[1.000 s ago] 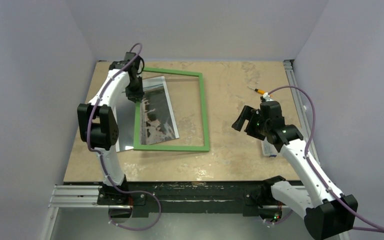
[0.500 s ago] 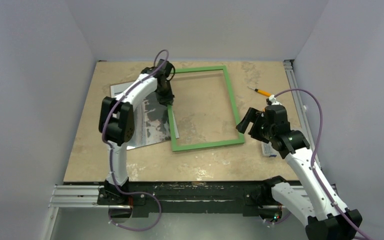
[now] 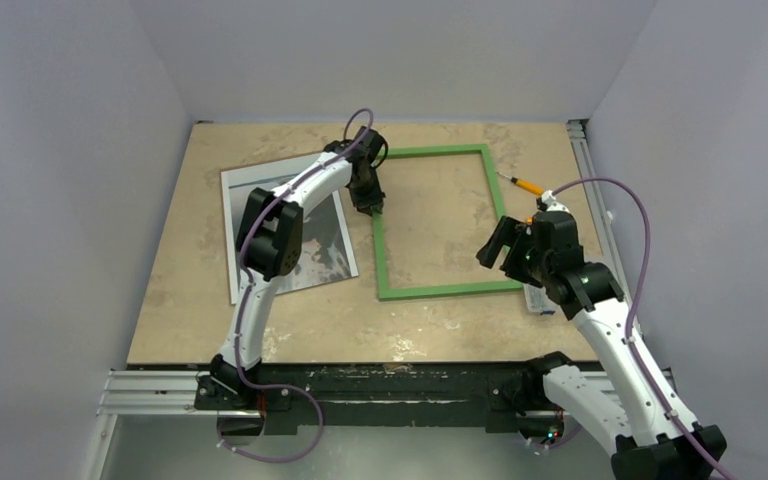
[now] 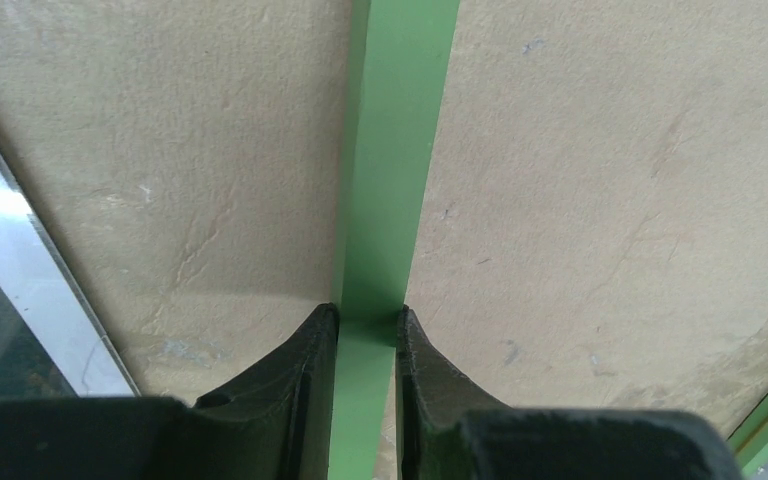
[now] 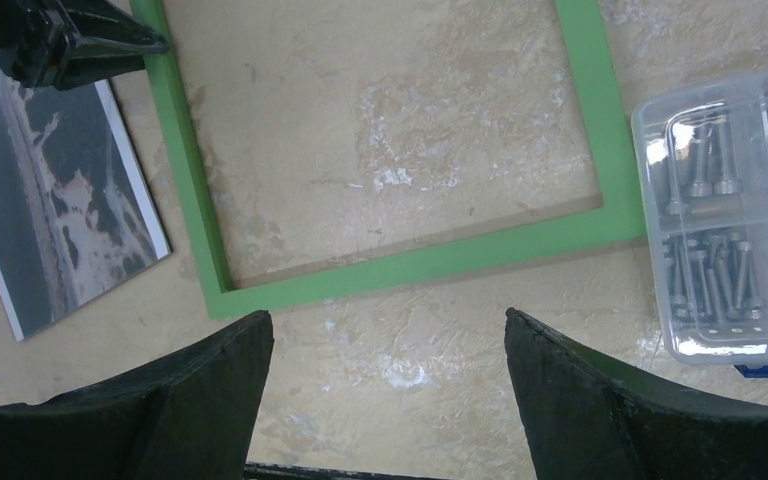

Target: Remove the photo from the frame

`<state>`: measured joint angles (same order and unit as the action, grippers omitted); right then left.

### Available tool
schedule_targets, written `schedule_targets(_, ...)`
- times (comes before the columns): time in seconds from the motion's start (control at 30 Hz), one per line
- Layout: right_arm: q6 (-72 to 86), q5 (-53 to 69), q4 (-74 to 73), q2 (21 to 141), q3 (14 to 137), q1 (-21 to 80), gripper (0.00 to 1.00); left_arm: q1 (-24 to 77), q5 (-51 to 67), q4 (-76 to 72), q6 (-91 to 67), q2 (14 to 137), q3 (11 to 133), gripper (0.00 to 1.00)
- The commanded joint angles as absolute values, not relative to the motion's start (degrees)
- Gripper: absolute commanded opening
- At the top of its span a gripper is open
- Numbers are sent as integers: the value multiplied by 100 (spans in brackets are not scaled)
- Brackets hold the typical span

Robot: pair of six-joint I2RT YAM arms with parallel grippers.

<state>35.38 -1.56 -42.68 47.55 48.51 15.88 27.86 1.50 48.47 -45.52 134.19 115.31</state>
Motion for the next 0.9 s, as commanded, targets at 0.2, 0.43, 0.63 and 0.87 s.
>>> schedule_targets(0.2,3431,85,-3731,4940,4704,1617,85,2603,182,4381,-4930,13138,11608,0)
schedule_targets(0.43,3382,325,-3483,5173,4748,1617,85,2382,339,4373,-4984,13078,11604,9)
schedule_targets(0.63,3410,1027,-2647,5498,4647,1631,90,2334,799,4570,-4327,12929,11847,58)
schedule_targets(0.87,3856,1510,-1328,6495,4626,2149,90,1949,872,4714,-3618,11514,10976,63)
